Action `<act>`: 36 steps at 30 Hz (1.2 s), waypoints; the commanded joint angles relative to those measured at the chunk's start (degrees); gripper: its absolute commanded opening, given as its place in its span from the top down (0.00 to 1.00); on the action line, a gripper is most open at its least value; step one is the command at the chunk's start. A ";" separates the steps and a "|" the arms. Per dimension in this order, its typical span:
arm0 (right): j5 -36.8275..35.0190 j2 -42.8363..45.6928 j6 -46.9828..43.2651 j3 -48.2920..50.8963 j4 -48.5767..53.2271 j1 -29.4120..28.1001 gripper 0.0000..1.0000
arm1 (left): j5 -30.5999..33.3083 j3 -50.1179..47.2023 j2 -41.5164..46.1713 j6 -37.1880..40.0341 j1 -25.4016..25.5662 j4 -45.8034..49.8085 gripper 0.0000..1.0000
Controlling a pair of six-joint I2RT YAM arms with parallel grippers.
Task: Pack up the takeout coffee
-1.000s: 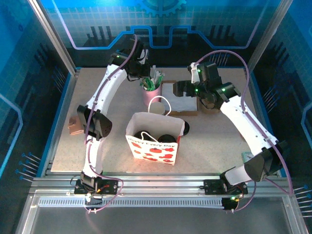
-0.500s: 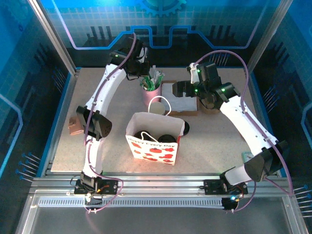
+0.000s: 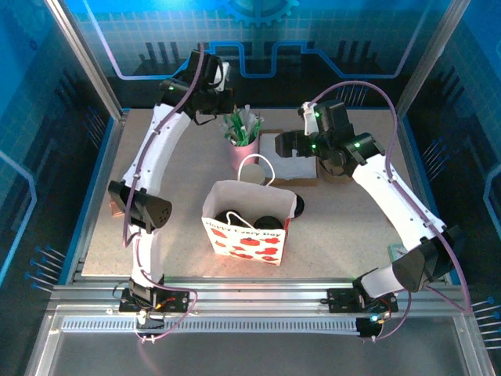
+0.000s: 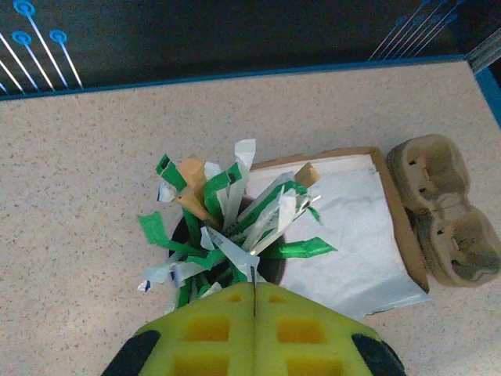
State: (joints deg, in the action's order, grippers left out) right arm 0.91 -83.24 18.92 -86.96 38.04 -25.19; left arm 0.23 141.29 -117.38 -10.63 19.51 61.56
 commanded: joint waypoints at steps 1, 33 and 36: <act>0.84 0.43 -1.14 -0.76 -0.24 -0.88 0.06 | -1.02 0.17 1.55 -1.41 0.03 -0.14 1.00; 1.04 -0.04 -2.48 -0.78 0.11 -2.06 0.00 | -6.72 -10.50 7.70 -3.76 -0.56 -6.85 1.00; 0.70 0.44 -2.57 -0.50 -0.18 -2.06 0.00 | -8.64 -14.29 10.95 -4.13 -1.43 -10.61 1.00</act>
State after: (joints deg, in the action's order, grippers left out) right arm 1.13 -83.24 17.28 -86.96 38.09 -26.37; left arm -4.82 129.14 -111.48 -13.47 19.07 55.94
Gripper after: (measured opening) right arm 0.996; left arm 0.053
